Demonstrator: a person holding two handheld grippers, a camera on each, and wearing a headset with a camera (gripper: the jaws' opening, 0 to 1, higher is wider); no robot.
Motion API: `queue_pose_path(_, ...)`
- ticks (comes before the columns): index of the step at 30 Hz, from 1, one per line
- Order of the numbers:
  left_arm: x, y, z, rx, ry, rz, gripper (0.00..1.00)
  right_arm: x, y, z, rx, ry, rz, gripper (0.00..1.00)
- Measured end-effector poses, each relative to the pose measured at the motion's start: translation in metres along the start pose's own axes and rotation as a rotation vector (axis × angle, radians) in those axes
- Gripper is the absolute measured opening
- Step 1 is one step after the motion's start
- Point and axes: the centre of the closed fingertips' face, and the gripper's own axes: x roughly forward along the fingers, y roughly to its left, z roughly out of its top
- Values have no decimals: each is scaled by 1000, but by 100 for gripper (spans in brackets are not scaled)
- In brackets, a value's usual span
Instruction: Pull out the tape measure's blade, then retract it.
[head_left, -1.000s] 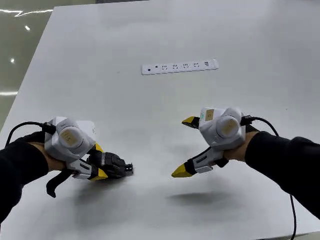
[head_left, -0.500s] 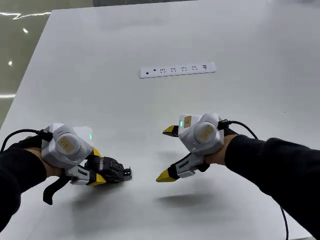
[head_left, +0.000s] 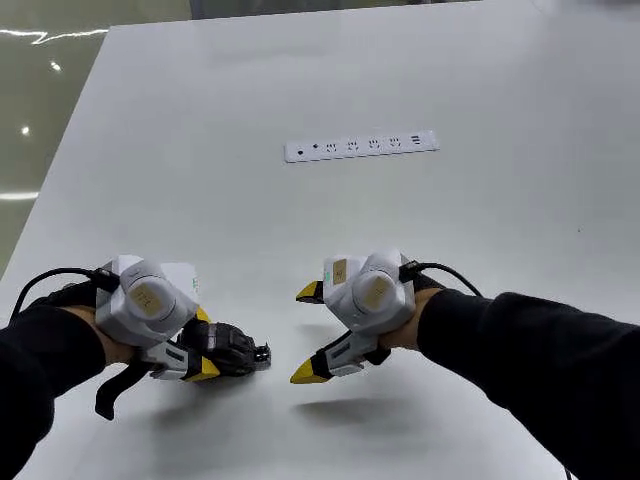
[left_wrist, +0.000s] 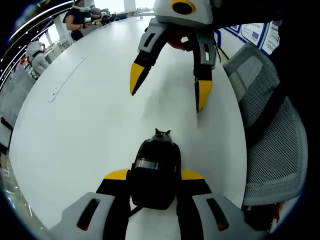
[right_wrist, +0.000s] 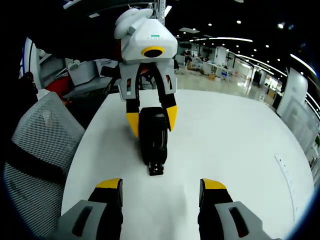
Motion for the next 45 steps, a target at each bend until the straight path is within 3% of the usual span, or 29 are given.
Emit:
queue_pose_path(8,1,0,1,-15,-27,-8,29,13,1,8,-15,4,25,49)
queue_pose_path(11,1,0,2,-18,-39,-6,29,20,1,3,-22,28,40,42)
queue_pose_path(24,2,3,0,-41,-83,-11,30,37,2,-2,-53,71,51,30)
queue_pose_path(41,2,3,0,-51,-92,-18,30,53,6,3,-77,71,70,15)
queue_pose_path(45,3,3,-1,-50,-91,-15,30,56,9,2,-45,75,85,12)
